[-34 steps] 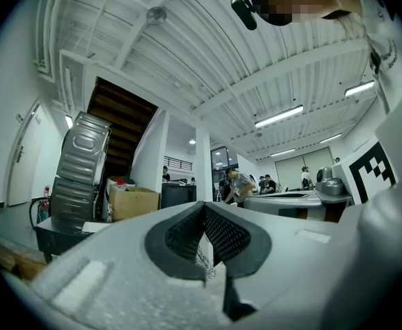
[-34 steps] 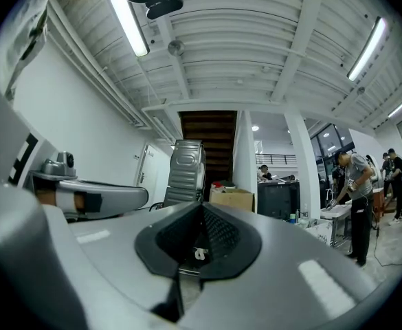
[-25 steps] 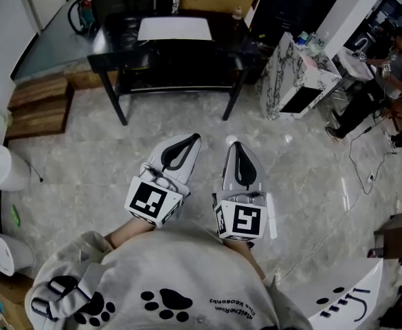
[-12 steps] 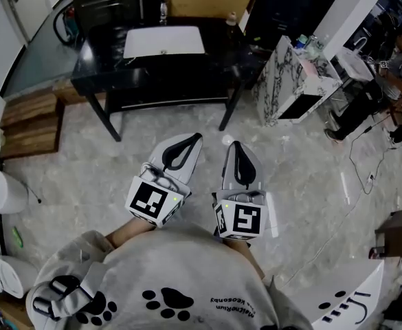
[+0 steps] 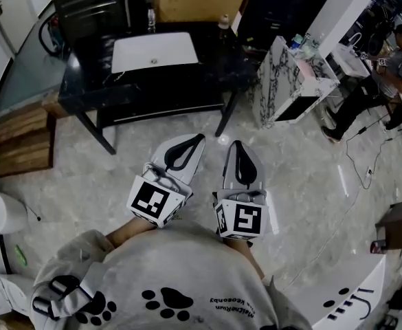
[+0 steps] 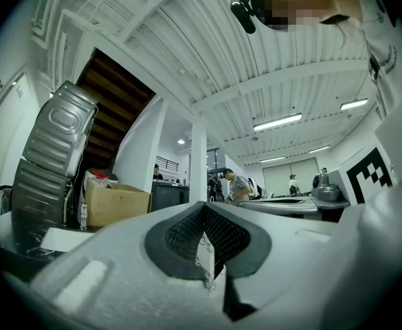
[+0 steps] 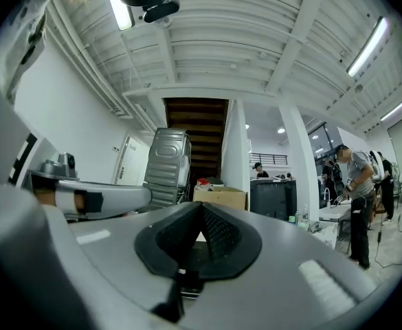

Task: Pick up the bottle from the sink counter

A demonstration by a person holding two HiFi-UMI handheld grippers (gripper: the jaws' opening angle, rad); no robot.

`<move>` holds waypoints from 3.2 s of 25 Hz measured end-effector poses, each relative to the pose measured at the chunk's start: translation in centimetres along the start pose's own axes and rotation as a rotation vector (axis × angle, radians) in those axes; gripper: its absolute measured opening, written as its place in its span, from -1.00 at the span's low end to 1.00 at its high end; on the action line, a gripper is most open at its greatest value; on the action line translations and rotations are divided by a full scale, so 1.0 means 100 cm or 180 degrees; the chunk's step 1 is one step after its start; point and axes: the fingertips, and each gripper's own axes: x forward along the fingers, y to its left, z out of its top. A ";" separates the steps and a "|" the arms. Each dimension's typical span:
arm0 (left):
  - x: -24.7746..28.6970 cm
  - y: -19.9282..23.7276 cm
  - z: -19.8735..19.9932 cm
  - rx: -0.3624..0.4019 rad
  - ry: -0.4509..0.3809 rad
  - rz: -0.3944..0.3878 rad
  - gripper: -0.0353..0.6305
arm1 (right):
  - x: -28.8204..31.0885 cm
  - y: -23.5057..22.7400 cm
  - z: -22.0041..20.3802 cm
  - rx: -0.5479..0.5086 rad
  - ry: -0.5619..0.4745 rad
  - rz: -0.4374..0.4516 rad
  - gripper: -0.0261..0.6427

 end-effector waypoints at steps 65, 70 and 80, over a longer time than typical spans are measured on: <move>0.285 0.131 -0.070 -0.0011 0.0180 0.0786 -0.90 | 0.279 -0.188 -0.080 0.0190 0.0063 0.0774 -0.92; 0.281 0.131 -0.078 -0.0014 0.0174 0.0826 -0.90 | 0.272 -0.195 -0.085 0.0165 0.0049 0.0725 -0.92; 0.301 0.144 -0.076 0.0026 0.0085 0.0664 -0.90 | 0.274 -0.207 -0.083 0.0084 -0.0033 0.0536 -0.92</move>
